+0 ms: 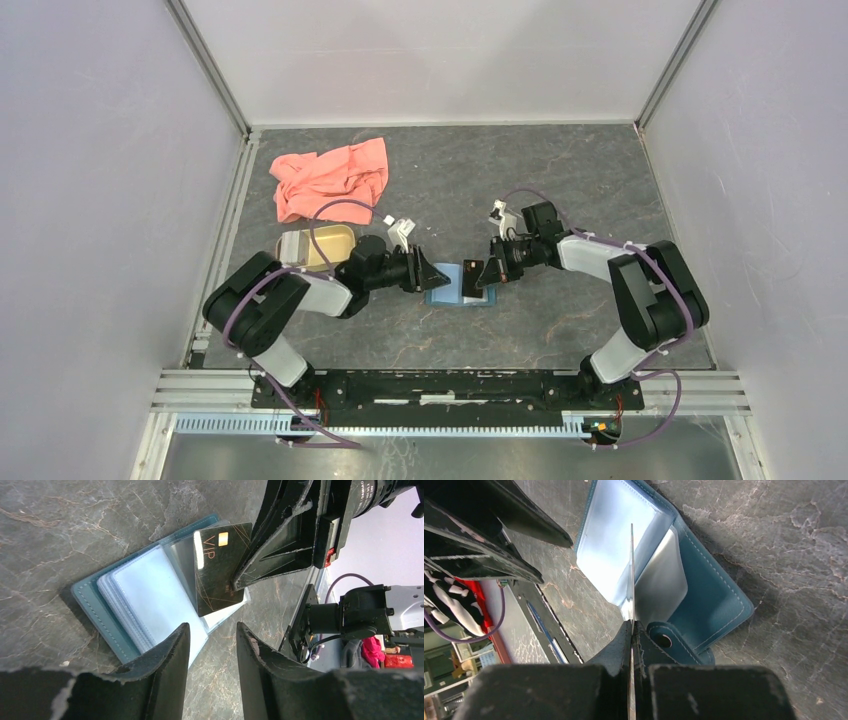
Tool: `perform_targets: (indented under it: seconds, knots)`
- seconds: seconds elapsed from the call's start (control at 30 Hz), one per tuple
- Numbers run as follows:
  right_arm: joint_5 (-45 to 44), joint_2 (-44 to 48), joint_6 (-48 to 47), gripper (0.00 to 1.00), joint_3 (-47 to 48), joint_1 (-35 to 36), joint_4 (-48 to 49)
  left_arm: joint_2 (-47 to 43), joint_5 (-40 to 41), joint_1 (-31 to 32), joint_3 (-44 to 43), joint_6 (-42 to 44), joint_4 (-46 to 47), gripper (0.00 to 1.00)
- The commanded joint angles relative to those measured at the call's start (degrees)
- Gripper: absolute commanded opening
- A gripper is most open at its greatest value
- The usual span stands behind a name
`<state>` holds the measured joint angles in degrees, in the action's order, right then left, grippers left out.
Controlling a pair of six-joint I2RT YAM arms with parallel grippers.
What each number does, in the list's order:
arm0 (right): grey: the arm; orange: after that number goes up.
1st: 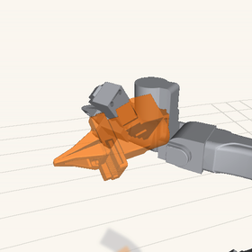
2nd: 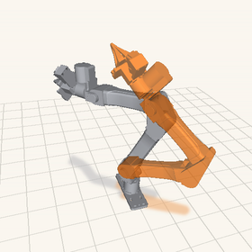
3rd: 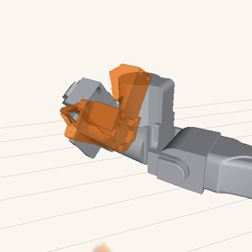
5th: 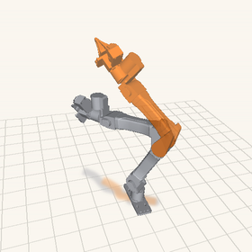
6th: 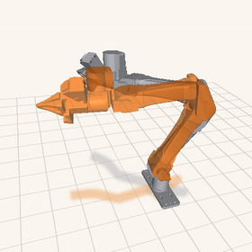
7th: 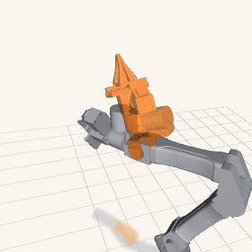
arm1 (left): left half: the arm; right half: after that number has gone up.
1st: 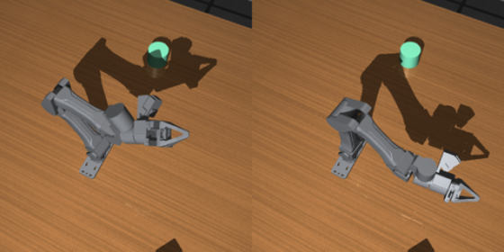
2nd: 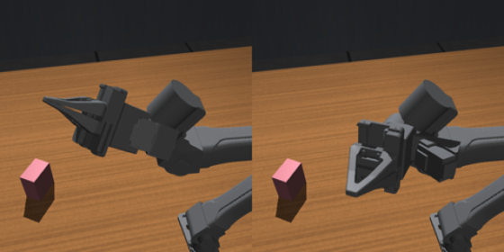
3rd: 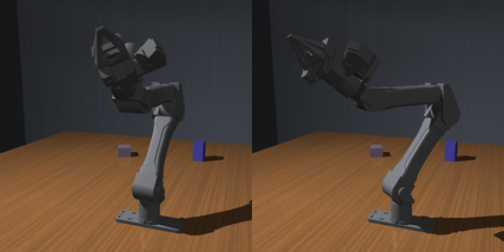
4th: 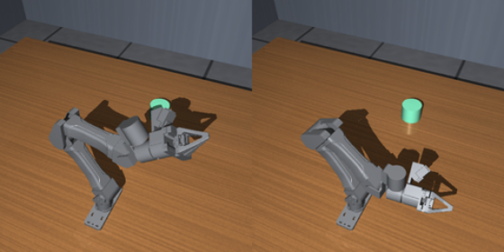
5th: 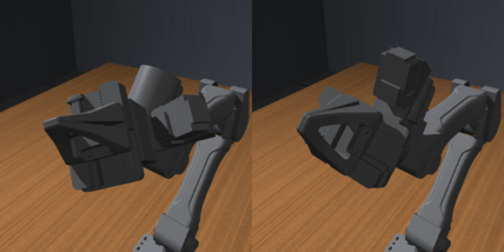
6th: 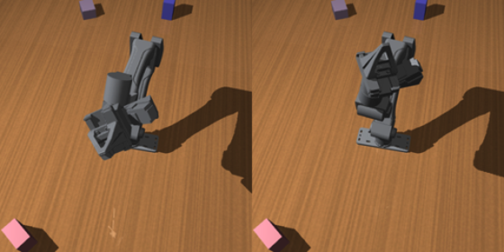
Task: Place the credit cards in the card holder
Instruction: Insert the credit card into the card holder.
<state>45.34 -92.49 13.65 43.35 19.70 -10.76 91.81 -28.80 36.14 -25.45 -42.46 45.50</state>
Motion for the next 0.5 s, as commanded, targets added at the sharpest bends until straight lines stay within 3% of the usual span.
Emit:
perform_targets:
  seconds: [0.0, 0.47]
  knots:
    - [2.14, -1.45, 2.53, 0.0, -0.55, -0.21, 3.45, 3.02, -0.61, 1.18, -1.62, -2.63, 6.46, 0.44]
    - [8.08, -2.52, 8.18, 0.0, -2.51, -1.86, 8.36, 7.69, 8.82, 1.21, -0.27, 0.0, -4.81, 0.24]
